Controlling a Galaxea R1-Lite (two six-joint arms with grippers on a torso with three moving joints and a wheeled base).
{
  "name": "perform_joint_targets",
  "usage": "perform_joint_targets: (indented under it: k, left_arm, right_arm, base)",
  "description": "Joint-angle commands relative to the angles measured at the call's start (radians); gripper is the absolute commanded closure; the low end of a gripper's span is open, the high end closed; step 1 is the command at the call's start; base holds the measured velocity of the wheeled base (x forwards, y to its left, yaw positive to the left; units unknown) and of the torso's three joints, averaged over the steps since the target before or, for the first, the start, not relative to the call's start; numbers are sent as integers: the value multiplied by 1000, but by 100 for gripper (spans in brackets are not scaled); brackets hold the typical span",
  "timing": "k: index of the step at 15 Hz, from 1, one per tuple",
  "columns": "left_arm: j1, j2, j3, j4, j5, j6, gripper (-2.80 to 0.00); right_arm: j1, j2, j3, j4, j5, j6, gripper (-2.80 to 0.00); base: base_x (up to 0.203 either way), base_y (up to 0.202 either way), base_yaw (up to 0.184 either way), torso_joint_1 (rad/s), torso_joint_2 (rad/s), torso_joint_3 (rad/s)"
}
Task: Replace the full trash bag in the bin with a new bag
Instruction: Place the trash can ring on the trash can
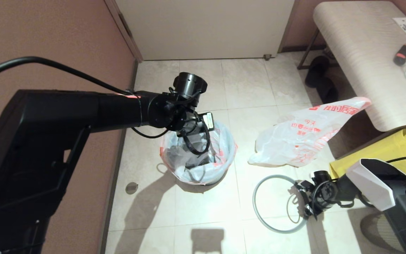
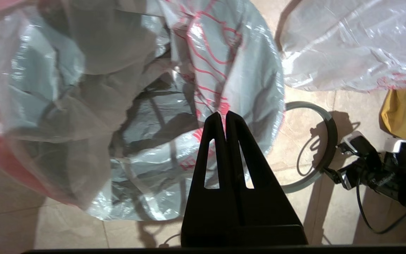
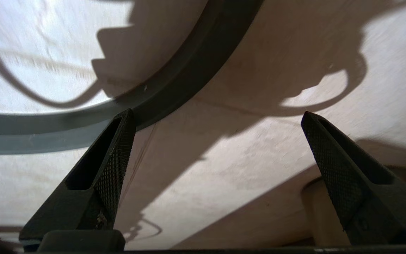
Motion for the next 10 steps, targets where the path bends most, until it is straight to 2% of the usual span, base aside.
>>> perform_joint_targets:
  k: [1, 5, 7, 8, 9, 10]
  left_arm:
    - [-5, 5, 0, 2, 3, -2, 0]
    - [-7, 9, -1, 1, 5, -2, 0]
    - [-9, 10, -3, 0, 12, -2, 0]
    - [-9, 10, -3, 0, 12, -2, 0]
    - [-9, 16, -4, -1, 12, -2, 0]
    - [-9, 17, -4, -2, 12, -2, 0]
  right_arm:
    - [-1, 4, 0, 31, -2, -7, -280]
    - [-5, 13, -2, 127, -110, -42, -280]
    - [-4, 11, -2, 123, -110, -42, -280]
    - [-1, 4, -6, 110, -98, -35, -280]
    - [1, -18, -7, 102, -51, -26, -280]
    - [3, -34, -8, 95, 31, -4, -280]
  base:
    - [0, 0, 0, 0, 0, 0]
    - [0, 0, 0, 0, 0, 0]
    - [0, 0, 0, 0, 0, 0]
    - [0, 0, 0, 0, 0, 0]
    - [0, 0, 0, 0, 0, 0]
    - [0, 0, 0, 0, 0, 0]
